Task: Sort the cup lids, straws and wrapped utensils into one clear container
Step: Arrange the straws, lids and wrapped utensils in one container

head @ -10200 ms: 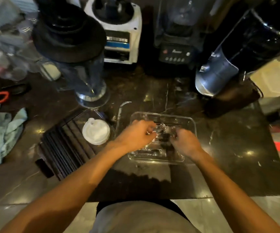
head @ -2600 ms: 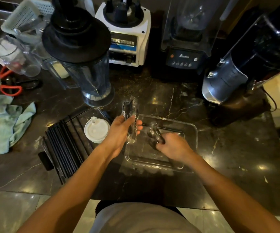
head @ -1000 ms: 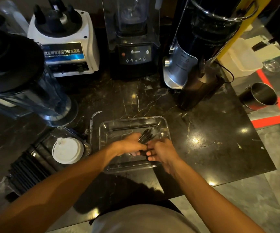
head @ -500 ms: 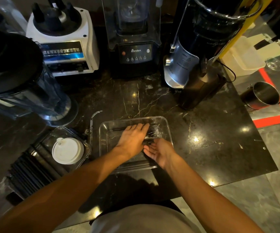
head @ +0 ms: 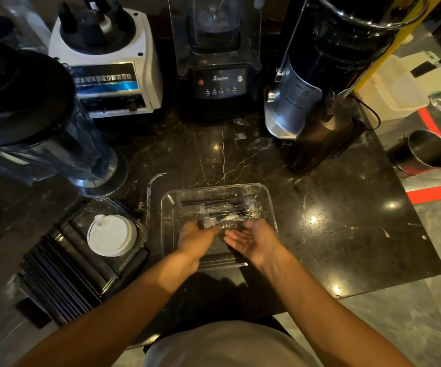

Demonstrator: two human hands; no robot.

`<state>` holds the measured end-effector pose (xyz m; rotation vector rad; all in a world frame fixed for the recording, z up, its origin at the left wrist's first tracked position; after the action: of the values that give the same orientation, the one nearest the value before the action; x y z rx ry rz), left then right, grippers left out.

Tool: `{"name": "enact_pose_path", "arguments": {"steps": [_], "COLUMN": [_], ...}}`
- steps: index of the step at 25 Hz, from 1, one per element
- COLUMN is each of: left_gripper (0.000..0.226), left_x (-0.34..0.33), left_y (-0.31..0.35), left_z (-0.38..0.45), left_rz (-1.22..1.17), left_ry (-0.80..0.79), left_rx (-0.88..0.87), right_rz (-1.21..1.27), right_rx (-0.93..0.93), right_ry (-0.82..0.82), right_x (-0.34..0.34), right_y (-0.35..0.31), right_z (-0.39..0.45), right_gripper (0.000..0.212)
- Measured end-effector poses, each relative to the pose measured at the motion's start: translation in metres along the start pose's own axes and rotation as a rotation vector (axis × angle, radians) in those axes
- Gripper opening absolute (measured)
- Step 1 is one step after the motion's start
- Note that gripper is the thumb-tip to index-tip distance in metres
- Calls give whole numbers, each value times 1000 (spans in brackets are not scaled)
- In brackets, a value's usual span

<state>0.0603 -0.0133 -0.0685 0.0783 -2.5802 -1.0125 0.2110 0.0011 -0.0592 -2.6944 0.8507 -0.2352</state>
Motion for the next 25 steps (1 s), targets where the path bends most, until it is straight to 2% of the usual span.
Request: {"name": "enact_pose_path", "arguments": {"steps": [7,11,12,14,15,16,17,19,21,25], "left_gripper": [21,16,21,65,79,82,73,42,41,45], "left_x": [-13,-4,-3,-7,-11,-13,-13,-8,-10,-7], "left_y": [11,12,11,-5,-13,-13,-5,16,20,16], "left_z": [3,6,9,32,43,44,37,15,12,14], "left_rz": [107,153,159,192,204,223,230,254,264,210], "left_ry": [-2,50,62,94,104,102,99,58,-3,42], "left_rx": [-146,-148,-145,-138,-144,-143,-152,-168,-193,-216], "right_rz": [63,14,7,-10,-13,-10,-1,20,20,7], "right_rx": [103,101,99,96,92,87,80,72,86,84], "right_ry": [70,59,64,74,70,58,46,23,5,28], "right_x": [-8,-7,-7,-6,-7,-8,-8,-10,-9,-6], "right_y": [-1,-2,-2,1,2,3,4,4,2,2], "right_z": [-1,-7,-8,-9,-9,-9,-10,-10,-11,-8], "right_gripper": [24,16,15,16,17,18,20,19,13,12]}}
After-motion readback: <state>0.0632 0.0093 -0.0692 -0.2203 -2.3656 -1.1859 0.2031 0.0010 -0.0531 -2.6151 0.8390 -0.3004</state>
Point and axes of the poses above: each hand's wrist, its own z-axis towards the middle knuckle, its own x-axis out of the back of the hand, y = z × x, the point moved 1 cm from there along z, towards the middle knuckle, and after that the axes turned 15 degrees about y, right-handed, at the moved point
